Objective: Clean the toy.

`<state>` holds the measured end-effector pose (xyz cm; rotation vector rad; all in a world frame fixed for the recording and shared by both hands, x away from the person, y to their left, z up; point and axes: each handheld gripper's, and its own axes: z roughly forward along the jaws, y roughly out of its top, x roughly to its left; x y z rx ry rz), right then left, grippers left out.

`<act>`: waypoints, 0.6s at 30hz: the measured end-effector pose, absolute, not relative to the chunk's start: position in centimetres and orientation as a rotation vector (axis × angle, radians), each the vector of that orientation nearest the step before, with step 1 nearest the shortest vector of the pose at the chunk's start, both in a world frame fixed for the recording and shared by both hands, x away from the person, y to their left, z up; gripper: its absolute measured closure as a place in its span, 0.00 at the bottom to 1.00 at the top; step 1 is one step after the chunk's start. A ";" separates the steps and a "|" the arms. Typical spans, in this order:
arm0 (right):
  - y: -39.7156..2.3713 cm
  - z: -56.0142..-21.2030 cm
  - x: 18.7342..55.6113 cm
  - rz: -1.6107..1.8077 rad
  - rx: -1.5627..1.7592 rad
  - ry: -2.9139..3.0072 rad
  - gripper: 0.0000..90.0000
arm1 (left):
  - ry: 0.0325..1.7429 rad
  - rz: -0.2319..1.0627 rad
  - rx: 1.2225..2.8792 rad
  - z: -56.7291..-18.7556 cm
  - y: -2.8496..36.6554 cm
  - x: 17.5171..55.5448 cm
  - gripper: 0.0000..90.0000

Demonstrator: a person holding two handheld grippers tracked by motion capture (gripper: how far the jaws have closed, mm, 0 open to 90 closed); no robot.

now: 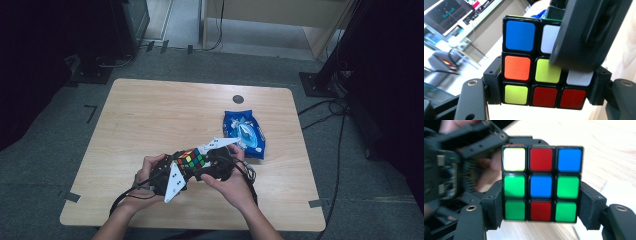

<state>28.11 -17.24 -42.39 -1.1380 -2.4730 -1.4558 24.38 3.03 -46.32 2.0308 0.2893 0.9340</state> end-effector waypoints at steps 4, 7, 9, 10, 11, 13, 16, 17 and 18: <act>-18.7 -42.0 28.5 -1.569 -1.083 -2.394 0.38 | 0.367 0.847 2.006 -46.4 4.1 25.1 0.38; -19.9 -41.7 28.6 -1.658 -1.109 -2.399 0.42 | 0.433 0.764 1.968 -46.4 5.0 25.8 0.38; -20.6 -41.8 28.8 -1.691 -1.131 -2.393 0.45 | 0.473 0.720 1.945 -46.2 5.5 26.1 0.38; -20.9 -42.0 28.9 -1.700 -1.142 -2.427 0.48 | 0.490 0.702 1.934 -46.1 5.7 26.3 0.38; -21.1 -42.2 29.0 -1.700 -1.168 -2.492 0.48 | 0.506 0.685 1.923 -46.0 6.0 26.4 0.38; -21.1 -43.3 29.2 -1.661 -1.203 -2.642 0.47 | 0.529 0.654 1.908 -45.9 6.4 26.6 0.38; -20.9 -45.2 29.7 -1.575 -1.184 -2.749 0.48 | 0.562 0.616 1.888 -45.7 6.7 26.9 0.38; -20.7 -46.0 29.9 -1.527 -1.189 -2.774 0.50 | 0.572 0.609 1.887 -45.7 6.8 26.9 0.38; -20.5 -46.5 30.0 -1.493 -1.182 -2.796 0.51 | 0.582 0.597 1.886 -45.6 6.9 27.0 0.38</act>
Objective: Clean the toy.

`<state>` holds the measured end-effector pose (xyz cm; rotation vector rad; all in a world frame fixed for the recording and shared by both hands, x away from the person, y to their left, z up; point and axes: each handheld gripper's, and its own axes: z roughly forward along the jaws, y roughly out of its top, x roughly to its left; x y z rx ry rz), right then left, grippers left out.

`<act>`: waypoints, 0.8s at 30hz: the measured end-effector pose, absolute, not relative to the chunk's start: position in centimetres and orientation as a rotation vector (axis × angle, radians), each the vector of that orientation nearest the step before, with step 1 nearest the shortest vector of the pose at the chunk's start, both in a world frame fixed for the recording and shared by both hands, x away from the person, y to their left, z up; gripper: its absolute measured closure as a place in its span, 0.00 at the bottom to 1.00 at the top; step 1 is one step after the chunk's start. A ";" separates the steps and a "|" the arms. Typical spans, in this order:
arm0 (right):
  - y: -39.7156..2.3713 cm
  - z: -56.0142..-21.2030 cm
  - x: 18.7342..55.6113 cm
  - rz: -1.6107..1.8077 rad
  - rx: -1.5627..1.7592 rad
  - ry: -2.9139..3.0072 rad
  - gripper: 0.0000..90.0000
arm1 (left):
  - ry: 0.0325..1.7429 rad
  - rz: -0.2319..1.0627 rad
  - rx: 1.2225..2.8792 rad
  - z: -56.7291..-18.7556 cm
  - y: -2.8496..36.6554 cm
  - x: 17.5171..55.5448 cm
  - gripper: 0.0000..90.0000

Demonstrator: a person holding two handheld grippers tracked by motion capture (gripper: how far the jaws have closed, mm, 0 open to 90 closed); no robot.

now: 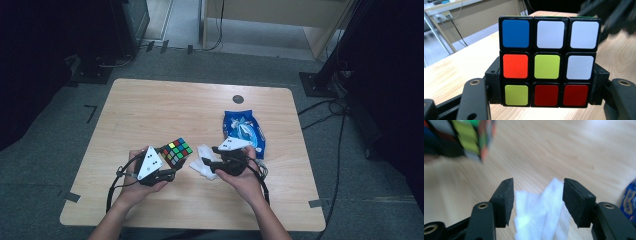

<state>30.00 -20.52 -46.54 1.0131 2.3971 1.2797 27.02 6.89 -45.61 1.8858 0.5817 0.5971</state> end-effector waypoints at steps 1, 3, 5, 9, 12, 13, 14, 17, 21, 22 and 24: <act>-20.3 -47.0 30.1 1.251 1.010 2.418 0.51 | 0.591 0.591 1.881 -45.6 6.9 27.1 0.38; -19.8 -47.9 30.3 1.185 1.002 2.467 0.53 | 0.604 0.584 1.881 -45.5 7.0 27.2 0.38; -19.4 -48.8 30.3 1.122 0.997 2.484 0.56 | 0.614 0.580 1.878 -45.5 7.0 27.2 0.38; -19.2 -50.3 30.5 1.031 1.026 2.505 0.63 | 0.623 0.573 1.861 -45.4 7.1 27.2 0.38; -19.2 -50.9 30.6 1.019 1.024 2.518 0.66 | 0.631 0.541 1.842 -45.3 7.4 27.4 0.38; -19.3 -50.9 30.6 1.029 1.030 2.513 0.68 | 0.628 0.536 1.836 -45.2 7.4 27.4 0.38; -19.4 -50.9 30.6 1.030 1.041 2.508 0.70 | 0.626 0.541 1.832 -45.2 7.4 27.4 0.38; -19.6 -51.0 30.7 1.039 1.065 2.483 0.82 | 0.628 0.516 1.849 -45.2 7.3 27.5 0.38; -19.6 -50.9 30.4 1.027 1.078 2.487 0.97 | 0.626 0.492 1.856 -45.3 7.1 27.5 0.38; -19.6 -50.7 30.3 1.013 1.066 2.482 0.98 | 0.616 0.506 1.854 -45.2 7.1 27.4 0.38; -19.7 -50.1 30.1 1.032 1.059 2.460 0.98 | 0.584 0.525 1.857 -45.2 7.0 27.2 0.38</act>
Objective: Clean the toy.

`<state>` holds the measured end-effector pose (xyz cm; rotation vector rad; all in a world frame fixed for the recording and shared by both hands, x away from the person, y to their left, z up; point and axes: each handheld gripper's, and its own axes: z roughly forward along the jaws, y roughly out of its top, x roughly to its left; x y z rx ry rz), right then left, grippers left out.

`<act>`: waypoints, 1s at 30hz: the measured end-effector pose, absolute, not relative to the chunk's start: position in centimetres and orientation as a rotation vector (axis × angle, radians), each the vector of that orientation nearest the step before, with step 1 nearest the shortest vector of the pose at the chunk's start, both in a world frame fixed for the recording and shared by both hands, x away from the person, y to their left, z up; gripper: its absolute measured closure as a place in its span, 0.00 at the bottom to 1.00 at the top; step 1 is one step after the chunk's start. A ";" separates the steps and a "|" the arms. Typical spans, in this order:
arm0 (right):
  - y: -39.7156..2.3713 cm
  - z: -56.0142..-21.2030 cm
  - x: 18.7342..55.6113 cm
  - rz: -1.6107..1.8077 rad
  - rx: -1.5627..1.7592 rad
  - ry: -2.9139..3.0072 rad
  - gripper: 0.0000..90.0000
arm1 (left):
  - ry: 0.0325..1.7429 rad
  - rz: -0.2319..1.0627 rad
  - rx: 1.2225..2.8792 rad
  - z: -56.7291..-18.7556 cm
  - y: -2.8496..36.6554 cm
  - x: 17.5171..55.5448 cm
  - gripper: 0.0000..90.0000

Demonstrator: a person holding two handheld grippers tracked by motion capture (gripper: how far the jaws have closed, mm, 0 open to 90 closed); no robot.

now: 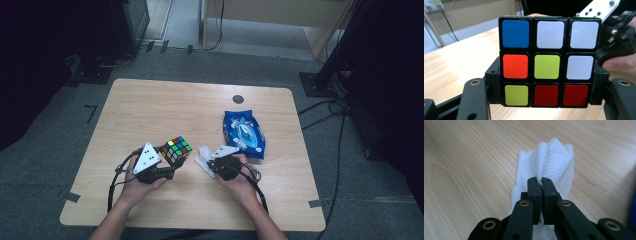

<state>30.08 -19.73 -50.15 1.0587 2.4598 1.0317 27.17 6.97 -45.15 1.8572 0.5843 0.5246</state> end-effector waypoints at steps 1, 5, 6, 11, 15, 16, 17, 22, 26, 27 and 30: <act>-19.9 -49.6 30.0 1.061 1.055 2.437 0.98 | 0.580 0.551 1.853 -45.1 6.9 27.0 0.38; -20.8 -46.4 29.2 1.238 1.079 2.306 0.98 | 0.556 0.508 1.851 -44.9 6.9 27.0 0.38; -21.0 -45.5 28.9 1.282 1.076 2.280 0.99 | 0.558 0.511 1.856 -45.0 6.8 27.0 0.38; -21.3 -41.2 27.0 1.466 0.992 2.167 0.99 | 0.560 0.506 1.875 -45.5 6.2 26.9 0.38; -20.7 -38.6 25.3 1.586 0.914 2.127 0.99 | 0.538 0.517 1.905 -45.7 5.3 26.6 0.38; -20.5 -38.2 25.0 1.612 0.909 2.131 0.99 | 0.532 0.519 1.913 -45.8 5.1 26.5 0.38; -20.3 -37.9 24.7 1.636 0.895 2.128 0.99 | 0.530 0.514 1.920 -45.9 4.8 26.4 0.38; -18.7 -38.3 24.3 1.643 0.866 2.178 0.99 | 0.496 0.516 1.933 -46.1 3.9 25.8 0.38; -17.4 -39.4 24.3 1.584 0.850 2.209 0.99 | 0.463 0.509 1.923 -45.7 3.5 25.3 0.38; -17.3 -39.7 24.3 1.583 0.849 2.206 0.99 | 0.461 0.524 1.921 -45.7 3.4 25.2 0.38; -17.5 -39.8 24.3 1.603 0.859 2.179 0.98 | 0.454 0.522 1.898 -45.5 3.7 25.0 0.38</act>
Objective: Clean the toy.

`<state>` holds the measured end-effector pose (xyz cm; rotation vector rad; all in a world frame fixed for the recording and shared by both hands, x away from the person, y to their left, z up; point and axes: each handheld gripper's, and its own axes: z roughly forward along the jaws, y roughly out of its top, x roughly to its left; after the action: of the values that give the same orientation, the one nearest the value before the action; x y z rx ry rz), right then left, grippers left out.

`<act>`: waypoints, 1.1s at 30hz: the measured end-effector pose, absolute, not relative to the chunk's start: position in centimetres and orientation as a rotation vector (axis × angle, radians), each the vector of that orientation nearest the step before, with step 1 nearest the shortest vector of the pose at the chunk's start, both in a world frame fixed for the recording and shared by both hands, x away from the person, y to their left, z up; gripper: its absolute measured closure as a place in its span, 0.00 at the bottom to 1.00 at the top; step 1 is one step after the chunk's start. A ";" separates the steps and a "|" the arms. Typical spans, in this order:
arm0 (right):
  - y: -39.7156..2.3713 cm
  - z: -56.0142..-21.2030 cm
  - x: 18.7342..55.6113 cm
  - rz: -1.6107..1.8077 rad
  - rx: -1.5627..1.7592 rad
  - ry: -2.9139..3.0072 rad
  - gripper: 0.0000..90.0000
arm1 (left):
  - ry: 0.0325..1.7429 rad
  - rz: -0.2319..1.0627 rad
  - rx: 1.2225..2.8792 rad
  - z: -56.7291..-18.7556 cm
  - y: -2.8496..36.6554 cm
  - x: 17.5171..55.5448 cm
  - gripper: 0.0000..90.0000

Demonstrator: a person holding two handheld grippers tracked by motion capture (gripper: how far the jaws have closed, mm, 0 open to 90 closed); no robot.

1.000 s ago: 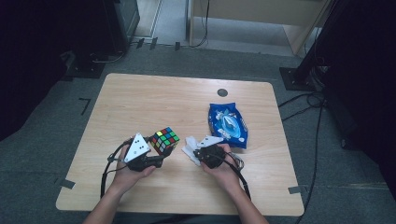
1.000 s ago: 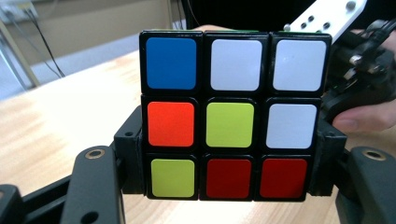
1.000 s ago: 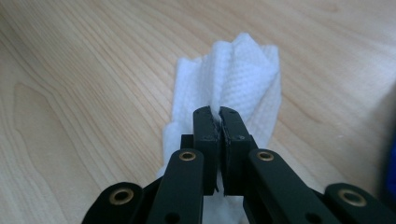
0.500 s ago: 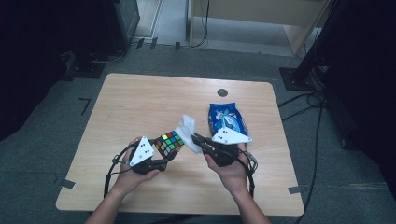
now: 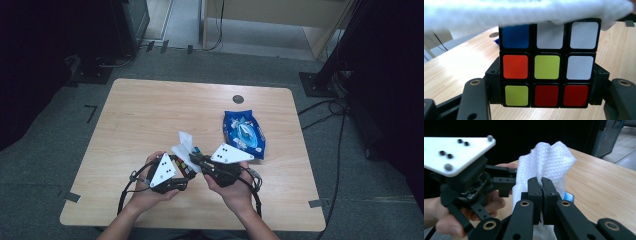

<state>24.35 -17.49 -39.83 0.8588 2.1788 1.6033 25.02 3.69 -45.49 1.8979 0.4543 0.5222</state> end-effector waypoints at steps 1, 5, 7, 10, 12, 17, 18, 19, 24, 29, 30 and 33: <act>-17.6 -39.8 24.4 1.597 0.858 2.166 0.98 | 0.456 0.528 1.894 -45.4 3.8 25.0 0.38; -18.0 -40.1 24.7 1.569 0.868 2.131 0.98 | 0.469 0.531 1.883 -45.2 4.1 24.9 0.38; -18.2 -40.4 25.0 1.538 0.878 2.115 0.98 | 0.475 0.534 1.881 -45.2 4.3 24.9 0.38; -18.6 -41.0 25.6 1.467 0.905 2.110 0.98 | 0.486 0.528 1.867 -45.0 4.6 25.0 0.38; -19.0 -41.6 26.1 1.415 0.934 2.116 0.98 | 0.488 0.526 1.856 -44.9 4.8 25.1 0.38; -20.1 -41.4 26.1 1.454 0.983 2.079 0.98 | 0.492 0.527 1.873 -45.2 4.4 25.3 0.38; -20.2 -41.0 25.9 1.468 0.976 2.067 0.98 | 0.488 0.525 1.878 -45.2 4.3 25.3 0.38; -20.3 -40.6 25.6 1.487 0.972 2.060 0.98 | 0.484 0.523 1.882 -45.2 4.1 25.3 0.38; -19.7 -38.8 24.1 1.627 0.904 2.068 0.98 | 0.461 0.529 1.894 -45.2 3.5 25.1 0.38; -18.1 -38.5 23.1 1.660 0.835 2.127 0.98 | 0.456 0.524 1.896 -45.2 3.4 25.0 0.38; -17.9 -38.6 23.1 1.645 0.836 2.137 0.98 | 0.451 0.527 1.893 -45.1 3.4 24.9 0.38; -18.0 -39.4 23.5 1.646 0.872 2.134 0.98 | 0.444 0.537 1.887 -44.9 3.4 24.9 0.38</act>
<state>23.55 -18.03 -39.39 0.8717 2.1336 1.6458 24.86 3.44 -44.85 1.8868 0.4445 0.5375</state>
